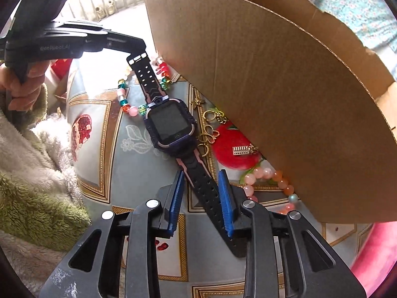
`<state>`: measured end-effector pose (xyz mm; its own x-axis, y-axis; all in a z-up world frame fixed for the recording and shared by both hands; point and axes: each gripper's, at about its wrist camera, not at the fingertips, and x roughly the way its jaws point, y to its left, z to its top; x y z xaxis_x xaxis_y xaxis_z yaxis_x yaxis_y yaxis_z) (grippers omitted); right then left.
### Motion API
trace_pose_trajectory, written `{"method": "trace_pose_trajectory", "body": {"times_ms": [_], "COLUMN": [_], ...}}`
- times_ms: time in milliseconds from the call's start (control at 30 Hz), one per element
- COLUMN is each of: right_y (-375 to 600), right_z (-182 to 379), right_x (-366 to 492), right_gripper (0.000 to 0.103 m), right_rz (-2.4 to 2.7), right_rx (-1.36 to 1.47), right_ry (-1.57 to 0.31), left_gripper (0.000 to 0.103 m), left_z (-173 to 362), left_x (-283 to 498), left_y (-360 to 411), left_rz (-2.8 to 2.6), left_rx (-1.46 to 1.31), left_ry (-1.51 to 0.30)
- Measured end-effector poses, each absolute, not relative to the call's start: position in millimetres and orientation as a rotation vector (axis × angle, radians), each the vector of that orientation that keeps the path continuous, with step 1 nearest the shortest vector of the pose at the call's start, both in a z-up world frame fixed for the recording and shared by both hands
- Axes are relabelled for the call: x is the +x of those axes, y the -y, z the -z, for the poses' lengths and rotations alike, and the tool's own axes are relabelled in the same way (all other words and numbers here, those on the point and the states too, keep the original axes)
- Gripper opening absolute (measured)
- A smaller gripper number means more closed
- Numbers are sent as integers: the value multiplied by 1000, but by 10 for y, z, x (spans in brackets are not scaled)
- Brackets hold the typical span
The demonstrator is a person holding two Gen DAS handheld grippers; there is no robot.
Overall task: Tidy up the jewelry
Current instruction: 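Lift the smartwatch with the right gripper while the left gripper tilts the box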
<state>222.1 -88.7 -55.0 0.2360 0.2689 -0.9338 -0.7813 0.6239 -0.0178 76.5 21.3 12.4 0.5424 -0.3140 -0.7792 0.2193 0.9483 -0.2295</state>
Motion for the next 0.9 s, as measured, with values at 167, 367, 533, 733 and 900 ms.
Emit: {"method": "trace_pose_trajectory", "body": {"times_ms": [167,367,533,733,900], "right_y": [884,1080,1238,1137,1059], "right_z": [545,472,366,470,656], "right_x": [2047,1837,1629,1580,1624], "right_gripper": [0,0,20,41,38], "right_rz": [-769,-671,-624,-666,-747], "right_rx": [-537,-448,-391,-463,-483], "right_ry": [-1069,-993,-878,-774,-785], "left_gripper": [2,2,1,1,2], "left_z": [-257,-540,-770,-901,-1035], "left_x": [684,495,344,292,295], "left_y": [-114,84,330,604,762], "left_rz": [333,367,411,412,393], "left_rx": [-93,-33,47,136,174], "left_ry": [-902,-820,-759,-734,-709]}}
